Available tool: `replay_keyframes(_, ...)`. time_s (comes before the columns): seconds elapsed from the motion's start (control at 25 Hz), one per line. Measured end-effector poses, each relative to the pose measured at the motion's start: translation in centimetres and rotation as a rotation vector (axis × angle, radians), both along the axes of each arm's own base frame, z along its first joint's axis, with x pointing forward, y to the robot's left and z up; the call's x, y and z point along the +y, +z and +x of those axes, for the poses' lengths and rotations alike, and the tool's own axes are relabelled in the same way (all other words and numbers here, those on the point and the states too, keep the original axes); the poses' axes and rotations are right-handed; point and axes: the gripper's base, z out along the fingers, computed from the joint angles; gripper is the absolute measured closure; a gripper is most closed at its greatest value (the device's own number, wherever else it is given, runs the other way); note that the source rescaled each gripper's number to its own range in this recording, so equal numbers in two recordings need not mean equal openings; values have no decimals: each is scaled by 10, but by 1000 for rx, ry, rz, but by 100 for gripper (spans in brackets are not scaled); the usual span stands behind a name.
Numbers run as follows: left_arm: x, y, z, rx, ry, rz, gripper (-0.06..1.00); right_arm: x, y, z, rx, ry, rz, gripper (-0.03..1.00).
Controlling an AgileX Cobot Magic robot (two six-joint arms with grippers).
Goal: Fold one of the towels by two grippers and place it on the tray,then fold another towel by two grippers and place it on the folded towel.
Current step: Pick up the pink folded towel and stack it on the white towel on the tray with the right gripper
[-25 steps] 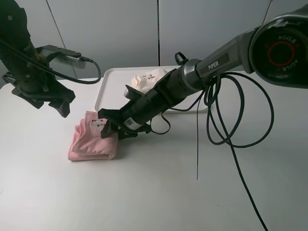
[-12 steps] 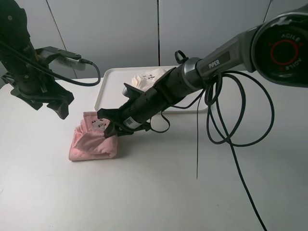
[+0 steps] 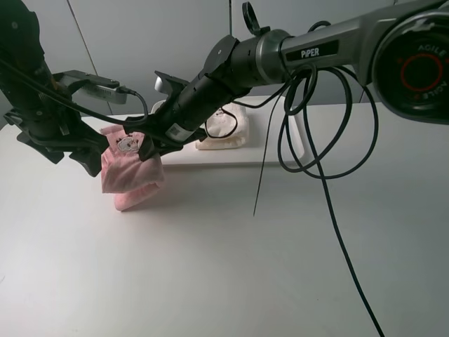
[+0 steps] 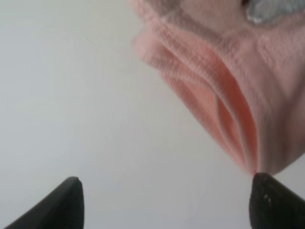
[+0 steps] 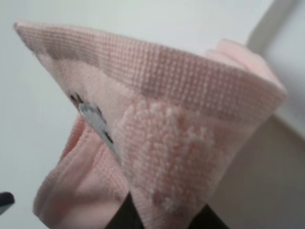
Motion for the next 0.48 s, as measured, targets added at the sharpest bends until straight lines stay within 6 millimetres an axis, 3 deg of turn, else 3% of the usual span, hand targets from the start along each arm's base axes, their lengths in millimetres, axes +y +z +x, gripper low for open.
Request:
replay_keyframes(0.24, -3, 5, 4, -44, 13, -37, 3, -17, 35, 31, -57, -38, 31, 87)
replay_keyframes(0.48, -1, 4, 1, -11, -2, -10, 3, -56, 58, 68, -43, -188, 123, 87)
